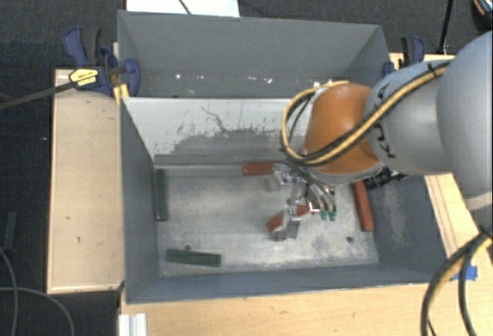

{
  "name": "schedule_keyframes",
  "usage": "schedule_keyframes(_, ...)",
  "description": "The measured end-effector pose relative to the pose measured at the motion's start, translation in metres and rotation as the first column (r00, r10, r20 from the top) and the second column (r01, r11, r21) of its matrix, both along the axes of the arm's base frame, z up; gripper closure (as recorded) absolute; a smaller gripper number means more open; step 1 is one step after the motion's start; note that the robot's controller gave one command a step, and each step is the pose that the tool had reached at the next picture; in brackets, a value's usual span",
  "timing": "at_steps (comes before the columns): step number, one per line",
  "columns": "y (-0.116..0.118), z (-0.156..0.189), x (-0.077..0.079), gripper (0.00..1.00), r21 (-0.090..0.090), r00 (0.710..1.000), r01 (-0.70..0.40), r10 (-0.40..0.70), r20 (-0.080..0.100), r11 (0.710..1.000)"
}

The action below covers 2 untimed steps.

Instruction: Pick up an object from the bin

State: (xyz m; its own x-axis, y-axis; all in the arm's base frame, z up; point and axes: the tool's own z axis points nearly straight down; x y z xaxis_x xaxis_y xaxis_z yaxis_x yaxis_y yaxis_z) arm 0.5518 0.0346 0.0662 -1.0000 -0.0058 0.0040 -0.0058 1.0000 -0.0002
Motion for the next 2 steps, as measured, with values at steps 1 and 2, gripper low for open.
schedule_keyframes(1, 0.001, 0.004, 0.001, 1.0, 0.001, 1.0, 0.001, -0.001, 0.006, 1.0)
schedule_keyframes(2, 0.017, 0.164, -0.012, 1.0, 0.001, 0.998, -0.056, 0.056, 0.015, 0.998)
